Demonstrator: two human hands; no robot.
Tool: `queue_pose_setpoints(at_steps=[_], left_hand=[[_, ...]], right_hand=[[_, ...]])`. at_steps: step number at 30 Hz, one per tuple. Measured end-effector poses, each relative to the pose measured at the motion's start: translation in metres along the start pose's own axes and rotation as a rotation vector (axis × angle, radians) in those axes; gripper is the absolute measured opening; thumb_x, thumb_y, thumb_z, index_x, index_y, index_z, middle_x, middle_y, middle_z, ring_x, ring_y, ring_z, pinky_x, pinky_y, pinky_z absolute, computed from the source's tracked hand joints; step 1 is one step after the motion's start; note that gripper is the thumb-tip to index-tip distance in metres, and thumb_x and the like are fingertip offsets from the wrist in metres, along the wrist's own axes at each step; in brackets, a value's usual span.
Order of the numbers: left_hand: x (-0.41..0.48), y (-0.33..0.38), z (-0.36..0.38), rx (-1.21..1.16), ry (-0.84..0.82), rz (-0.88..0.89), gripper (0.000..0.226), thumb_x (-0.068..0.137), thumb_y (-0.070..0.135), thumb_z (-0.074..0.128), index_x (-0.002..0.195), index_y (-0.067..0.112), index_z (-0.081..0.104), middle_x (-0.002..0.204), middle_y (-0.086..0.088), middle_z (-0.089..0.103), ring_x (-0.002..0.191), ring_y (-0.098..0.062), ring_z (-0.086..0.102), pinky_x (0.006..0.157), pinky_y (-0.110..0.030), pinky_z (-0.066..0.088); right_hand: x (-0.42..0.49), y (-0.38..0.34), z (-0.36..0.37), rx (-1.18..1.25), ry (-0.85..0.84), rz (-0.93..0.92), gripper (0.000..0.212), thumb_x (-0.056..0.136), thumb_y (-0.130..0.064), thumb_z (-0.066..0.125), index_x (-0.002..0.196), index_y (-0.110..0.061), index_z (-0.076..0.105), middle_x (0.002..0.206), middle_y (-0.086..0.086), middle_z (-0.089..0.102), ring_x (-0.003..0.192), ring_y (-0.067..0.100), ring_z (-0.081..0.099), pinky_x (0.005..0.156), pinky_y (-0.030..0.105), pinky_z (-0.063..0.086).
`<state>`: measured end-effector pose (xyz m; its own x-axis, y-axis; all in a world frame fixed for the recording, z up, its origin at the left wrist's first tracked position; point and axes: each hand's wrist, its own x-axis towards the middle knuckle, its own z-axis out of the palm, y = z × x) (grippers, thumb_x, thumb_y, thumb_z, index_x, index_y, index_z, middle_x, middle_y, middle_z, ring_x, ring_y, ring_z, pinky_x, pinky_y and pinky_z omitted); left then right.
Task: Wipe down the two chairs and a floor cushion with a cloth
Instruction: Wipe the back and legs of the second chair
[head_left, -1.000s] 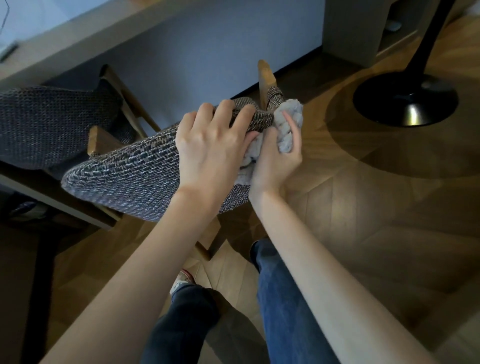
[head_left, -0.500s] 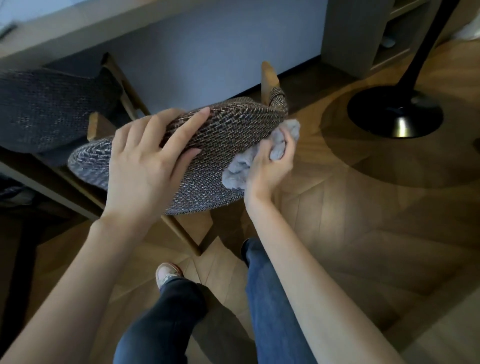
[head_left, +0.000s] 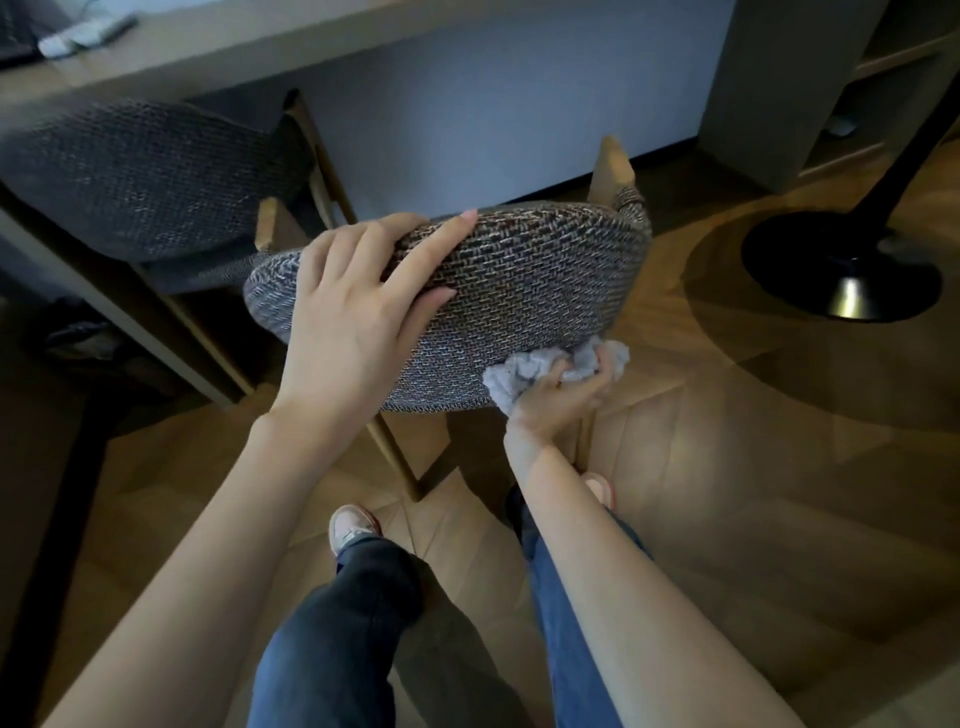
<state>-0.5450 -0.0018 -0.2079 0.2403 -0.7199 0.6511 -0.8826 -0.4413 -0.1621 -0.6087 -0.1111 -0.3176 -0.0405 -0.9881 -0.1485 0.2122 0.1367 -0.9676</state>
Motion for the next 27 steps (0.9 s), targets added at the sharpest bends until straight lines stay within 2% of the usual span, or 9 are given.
queue_pose_setpoints(at_steps=[3, 6, 8, 11, 14, 19, 22, 24, 27], left_hand=[[-0.003, 0.001, 0.0, 0.005, 0.024, -0.034, 0.042, 0.103, 0.032, 0.044, 0.145, 0.027, 0.04, 0.129, -0.007, 0.054, 0.113, -0.028, 0.049, 0.104, -0.04, 0.03], [-0.006, 0.003, -0.001, 0.003, 0.021, -0.056, 0.042, 0.103, 0.031, 0.046, 0.145, 0.027, 0.04, 0.13, -0.008, 0.054, 0.116, -0.029, 0.049, 0.106, -0.042, 0.029], [-0.005, 0.003, -0.003, 0.004, 0.008, -0.063, 0.042, 0.103, 0.029, 0.044, 0.145, 0.027, 0.04, 0.131, -0.008, 0.054, 0.118, -0.03, 0.049, 0.106, -0.042, 0.03], [-0.008, 0.001, -0.007, -0.009, -0.005, -0.104, 0.044, 0.101, 0.024, 0.043, 0.144, 0.028, 0.041, 0.132, -0.009, 0.053, 0.12, -0.03, 0.048, 0.108, -0.041, 0.026], [-0.016, -0.005, -0.012, -0.031, -0.007, -0.155, 0.043, 0.101, 0.026, 0.046, 0.144, 0.028, 0.041, 0.133, -0.01, 0.051, 0.121, -0.031, 0.046, 0.109, -0.041, 0.026], [-0.026, -0.014, -0.01, -0.068, 0.012, -0.195, 0.043, 0.101, 0.023, 0.048, 0.144, 0.022, 0.042, 0.135, -0.013, 0.049, 0.125, -0.032, 0.044, 0.111, -0.045, 0.03], [-0.031, -0.015, -0.007, -0.101, 0.016, -0.243, 0.045, 0.101, 0.02, 0.049, 0.145, 0.021, 0.041, 0.139, -0.015, 0.046, 0.131, -0.032, 0.039, 0.112, -0.05, 0.028], [-0.035, -0.017, -0.006, -0.118, 0.018, -0.269, 0.046, 0.101, 0.018, 0.049, 0.145, 0.019, 0.04, 0.141, -0.015, 0.044, 0.134, -0.033, 0.036, 0.114, -0.05, 0.025], [-0.037, -0.018, -0.006, -0.139, 0.02, -0.284, 0.046, 0.1, 0.016, 0.05, 0.145, 0.019, 0.039, 0.142, -0.016, 0.043, 0.136, -0.033, 0.034, 0.114, -0.051, 0.025]], right_hand=[[0.0, -0.012, -0.008, -0.045, -0.082, 0.05, 0.041, 0.094, 0.008, 0.045, 0.134, 0.003, 0.041, 0.137, 0.024, 0.041, 0.125, 0.029, 0.045, 0.105, 0.017, 0.034], [-0.014, -0.05, -0.003, 0.038, -0.056, -0.224, 0.04, 0.087, 0.012, 0.05, 0.126, 0.007, 0.048, 0.124, 0.02, 0.045, 0.108, -0.005, 0.045, 0.092, 0.001, 0.032], [-0.03, -0.074, 0.006, 0.113, -0.069, -0.377, 0.038, 0.089, 0.007, 0.053, 0.127, 0.002, 0.048, 0.122, 0.012, 0.04, 0.104, -0.017, 0.042, 0.089, 0.002, 0.035], [-0.041, -0.088, 0.012, 0.178, -0.07, -0.449, 0.037, 0.091, 0.003, 0.055, 0.127, -0.003, 0.049, 0.126, 0.012, 0.037, 0.106, -0.014, 0.041, 0.091, 0.007, 0.04], [-0.036, -0.065, 0.011, 0.124, -0.056, -0.416, 0.038, 0.087, 0.009, 0.055, 0.124, 0.001, 0.049, 0.129, 0.02, 0.039, 0.102, -0.012, 0.04, 0.09, 0.001, 0.033], [-0.024, 0.001, 0.002, -0.051, -0.115, -0.107, 0.044, 0.084, 0.017, 0.05, 0.125, 0.002, 0.042, 0.132, 0.023, 0.033, 0.116, 0.015, 0.036, 0.085, -0.002, 0.031], [-0.022, 0.008, -0.001, -0.091, -0.151, 0.061, 0.042, 0.09, 0.011, 0.049, 0.129, 0.0, 0.038, 0.134, 0.021, 0.032, 0.124, 0.029, 0.038, 0.09, 0.01, 0.033], [-0.028, -0.003, -0.003, -0.122, -0.15, -0.063, 0.042, 0.089, 0.009, 0.051, 0.129, 0.001, 0.04, 0.128, 0.016, 0.037, 0.119, 0.025, 0.038, 0.09, 0.011, 0.029], [-0.048, -0.041, -0.003, -0.049, -0.198, -0.423, 0.042, 0.084, 0.005, 0.058, 0.124, 0.003, 0.044, 0.12, 0.012, 0.041, 0.111, 0.011, 0.039, 0.092, 0.004, 0.029]])
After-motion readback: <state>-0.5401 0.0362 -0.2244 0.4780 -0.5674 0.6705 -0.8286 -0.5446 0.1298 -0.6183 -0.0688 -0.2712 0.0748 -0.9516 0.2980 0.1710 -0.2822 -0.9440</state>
